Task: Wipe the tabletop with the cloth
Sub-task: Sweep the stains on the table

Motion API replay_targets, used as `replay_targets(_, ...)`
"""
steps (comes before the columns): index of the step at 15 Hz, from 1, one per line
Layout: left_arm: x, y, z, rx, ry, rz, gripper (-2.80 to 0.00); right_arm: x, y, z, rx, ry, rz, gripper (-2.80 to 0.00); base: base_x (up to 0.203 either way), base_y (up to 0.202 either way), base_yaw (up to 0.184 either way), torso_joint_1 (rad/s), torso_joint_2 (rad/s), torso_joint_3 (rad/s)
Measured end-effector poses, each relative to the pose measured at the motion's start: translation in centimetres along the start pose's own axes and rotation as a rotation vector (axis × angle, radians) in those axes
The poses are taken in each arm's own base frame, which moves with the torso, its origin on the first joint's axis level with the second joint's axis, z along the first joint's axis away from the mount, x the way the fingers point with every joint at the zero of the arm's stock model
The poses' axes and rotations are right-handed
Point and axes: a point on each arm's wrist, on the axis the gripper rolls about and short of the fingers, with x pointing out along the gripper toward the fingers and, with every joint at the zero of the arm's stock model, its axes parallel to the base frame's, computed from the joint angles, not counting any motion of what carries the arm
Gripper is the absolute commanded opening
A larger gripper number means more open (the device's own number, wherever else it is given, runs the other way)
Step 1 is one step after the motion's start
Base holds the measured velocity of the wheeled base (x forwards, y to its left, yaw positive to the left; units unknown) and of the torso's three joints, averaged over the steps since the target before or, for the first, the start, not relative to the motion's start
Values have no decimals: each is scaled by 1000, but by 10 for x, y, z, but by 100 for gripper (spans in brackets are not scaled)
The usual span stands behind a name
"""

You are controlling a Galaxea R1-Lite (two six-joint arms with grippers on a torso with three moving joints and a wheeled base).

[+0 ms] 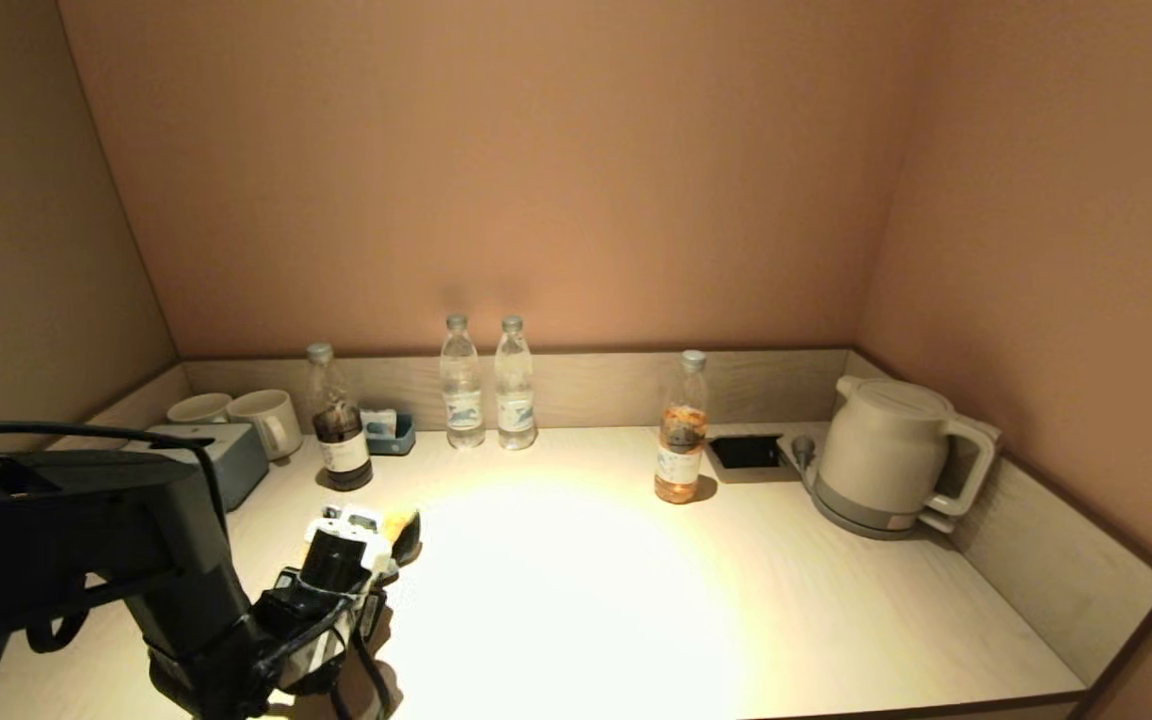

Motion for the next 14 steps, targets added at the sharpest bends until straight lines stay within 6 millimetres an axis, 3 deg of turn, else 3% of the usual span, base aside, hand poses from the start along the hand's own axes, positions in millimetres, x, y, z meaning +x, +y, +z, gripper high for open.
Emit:
replay_targets(3, 25, 32, 4, -66, 35, 71, -280, 0, 0, 0, 0, 0, 0, -280, 0, 0, 0, 0, 0, 0)
replay_targets(6, 34, 45, 14, -99, 35, 92, -280, 0, 0, 0, 0, 0, -1, -280, 0, 0, 0, 0, 0, 0)
replay_targets(9, 26, 61, 50, -154, -27, 98, -280, 0, 0, 0, 0, 0, 0, -280, 0, 0, 0, 0, 0, 0)
replay_targets(14, -3, 89, 115, -237, -86, 61, -280, 0, 0, 0, 0, 0, -1, -280, 0, 0, 0, 0, 0, 0)
